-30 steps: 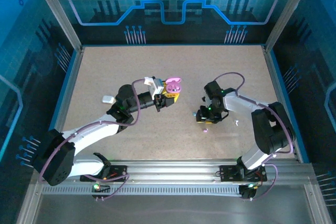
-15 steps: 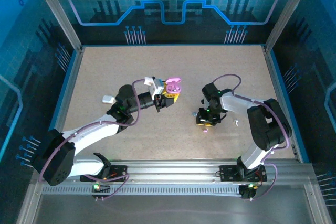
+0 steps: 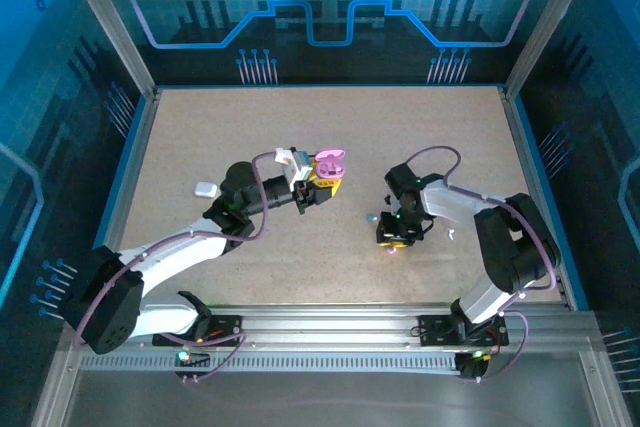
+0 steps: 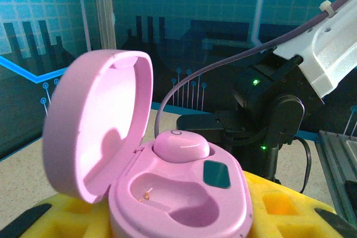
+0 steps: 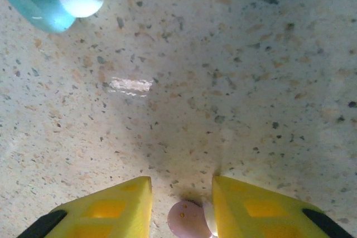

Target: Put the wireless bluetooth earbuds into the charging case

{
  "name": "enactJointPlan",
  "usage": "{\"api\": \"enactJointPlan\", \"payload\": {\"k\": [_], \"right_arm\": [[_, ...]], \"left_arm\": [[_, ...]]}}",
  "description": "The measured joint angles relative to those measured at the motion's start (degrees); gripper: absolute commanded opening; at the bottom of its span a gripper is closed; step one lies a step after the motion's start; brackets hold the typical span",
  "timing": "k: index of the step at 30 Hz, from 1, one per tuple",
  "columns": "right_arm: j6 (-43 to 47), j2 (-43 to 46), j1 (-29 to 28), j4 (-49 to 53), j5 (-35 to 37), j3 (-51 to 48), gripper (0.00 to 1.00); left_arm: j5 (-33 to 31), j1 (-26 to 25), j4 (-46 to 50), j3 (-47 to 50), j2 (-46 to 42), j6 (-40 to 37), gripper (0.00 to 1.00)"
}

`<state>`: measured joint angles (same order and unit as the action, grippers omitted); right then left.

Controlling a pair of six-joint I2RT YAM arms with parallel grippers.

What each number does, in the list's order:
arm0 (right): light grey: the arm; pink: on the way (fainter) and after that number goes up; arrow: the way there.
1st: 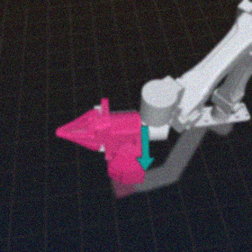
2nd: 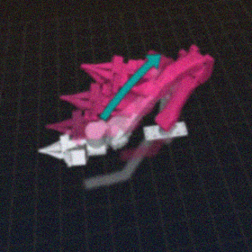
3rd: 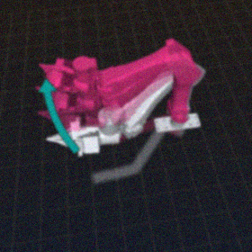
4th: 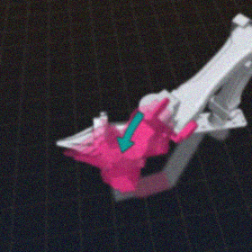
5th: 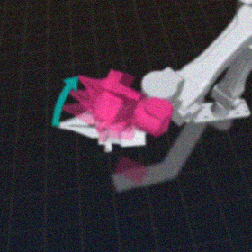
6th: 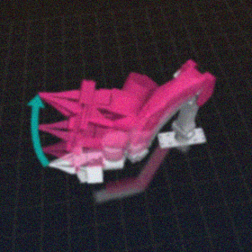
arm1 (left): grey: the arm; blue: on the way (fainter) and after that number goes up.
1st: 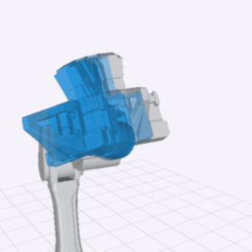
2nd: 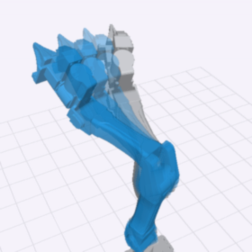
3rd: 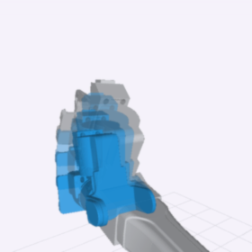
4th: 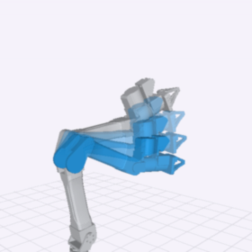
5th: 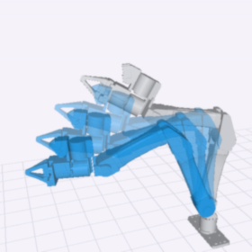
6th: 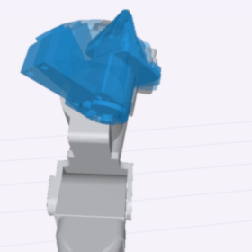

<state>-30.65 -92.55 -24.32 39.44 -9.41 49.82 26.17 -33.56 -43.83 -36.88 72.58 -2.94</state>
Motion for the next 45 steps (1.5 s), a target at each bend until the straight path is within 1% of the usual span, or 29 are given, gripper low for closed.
{"api": "enactJointPlan", "payload": {"k": [9, 14, 18, 28, 45], "right_arm": [[-0.2, 0.4, -0.9, 2.1, 0.5, -0.3, 0.36], [0.2, 0.4, -1.7, 3.3, 2.3, 0.2, 0.39], [0.5, 0.4, -2.3, 4.6, 4.3, 1.5, 0.4], [1.5, -1.3, -4.9, 6.7, 7.7, 4.3, 0.33], [2.3, -4.3, -6.2, 8.0, 9.0, 5.4, 0.25]], "left_arm": [[0.0, 0.0, -0.2, 0.0, 0.1, 0.0, 0.31], [0.0, 0.0, -0.2, 0.0, 0.2, 0.0, 0.31], [0.0, 0.0, -0.2, 0.0, 0.2, 0.0, 0.31], [0.0, 0.0, -0.2, 0.0, 0.2, 0.0, 0.31], [0.0, 0.0, -0.2, 0.0, 0.2, 0.0, 0.31]]}}
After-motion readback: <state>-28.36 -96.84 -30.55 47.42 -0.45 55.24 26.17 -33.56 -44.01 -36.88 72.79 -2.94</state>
